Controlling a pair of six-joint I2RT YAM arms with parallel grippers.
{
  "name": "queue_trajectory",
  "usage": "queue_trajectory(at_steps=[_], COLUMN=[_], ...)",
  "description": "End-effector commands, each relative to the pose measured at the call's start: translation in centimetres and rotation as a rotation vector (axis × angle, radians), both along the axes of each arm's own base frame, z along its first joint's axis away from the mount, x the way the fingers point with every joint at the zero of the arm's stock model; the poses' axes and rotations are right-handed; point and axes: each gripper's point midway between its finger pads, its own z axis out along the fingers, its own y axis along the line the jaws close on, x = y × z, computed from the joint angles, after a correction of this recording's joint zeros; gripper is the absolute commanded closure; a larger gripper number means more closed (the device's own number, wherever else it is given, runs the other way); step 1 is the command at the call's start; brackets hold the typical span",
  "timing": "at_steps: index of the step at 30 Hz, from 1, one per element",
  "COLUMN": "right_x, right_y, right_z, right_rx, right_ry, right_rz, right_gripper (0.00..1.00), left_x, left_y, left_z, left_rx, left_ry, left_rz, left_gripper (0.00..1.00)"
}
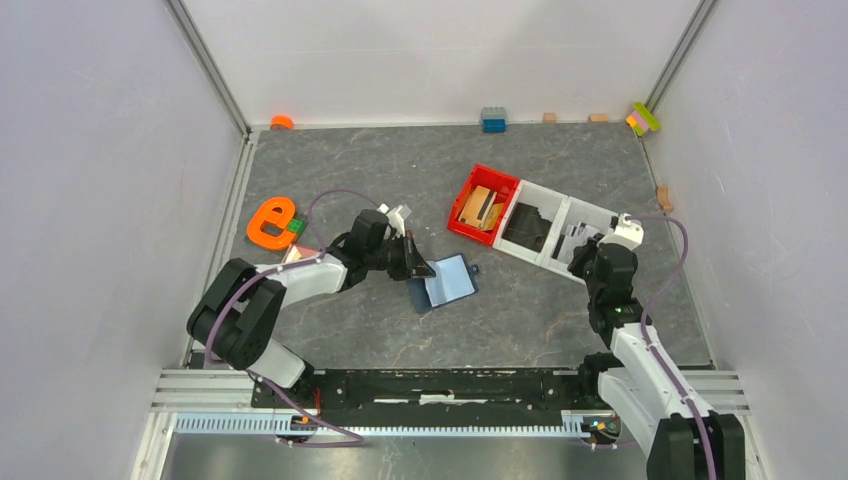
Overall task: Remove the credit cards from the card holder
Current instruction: Place the card holder at the center of the board, then close the card holder at the center of the board.
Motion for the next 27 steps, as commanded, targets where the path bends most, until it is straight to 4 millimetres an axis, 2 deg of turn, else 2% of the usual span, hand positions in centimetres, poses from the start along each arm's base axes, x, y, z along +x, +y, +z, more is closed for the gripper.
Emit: queue_trajectory(at_steps=[1,3,5,6,7,9,13,18,21,23,27], right_x=[1.0,1.4,1.6,1.6,1.5,1.3,1.1,0.9,0.6,0.3,0.0], right_y=[0.0,0.0,-0.5,-0.6,-1.6,-1.5,0.0,4.0,5.7,8.0,11.0], right_z=[0.5,0.4,0.1,0.1,0.1,0.4,2.6,4.3,4.5,4.6,4.4], right_rx=[0.044,0.06,0.06,0.059,0.063,0.065,0.054,0.061,0.068,0.066,0.004], right_ry=[-0.025,-0.014,0.02,0.034,0.04,0.018,-0.084,-0.151,-0.17,-0.175,-0.138], right_rz=[0.001,0.006,-0.011,-0.019,-0.056,-0.048,0.063,0.317,0.412,0.502,0.618], right_gripper=[1.0,1.0,0.77,0.6,0.42,0.31,0.28,0.29,0.33,0.35,0.33], left_x=[1.3,1.4,1.5,1.5,1.5,1.5,1.6,1.8,1.7,1.6,2.1], left_y=[-0.2,-0.1,0.0,0.0,0.0,0.0,0.2,0.8,0.7,0.9,3.2], left_z=[0.6,0.4,0.0,-0.1,-0.2,-0.4,-0.3,0.1,0.5,0.6,0.8], left_rx=[0.028,0.041,0.055,0.059,0.06,0.063,0.082,0.109,0.1,0.111,0.242], left_ry=[-0.056,-0.053,-0.047,-0.042,-0.038,-0.032,-0.037,-0.054,-0.061,-0.056,-0.075], left_rz=[-0.011,-0.01,-0.01,-0.012,-0.013,-0.017,-0.008,0.009,0.006,0.01,0.065], left_gripper=[0.98,0.98,0.97,0.98,0.97,0.97,0.94,0.71,0.65,0.62,0.55])
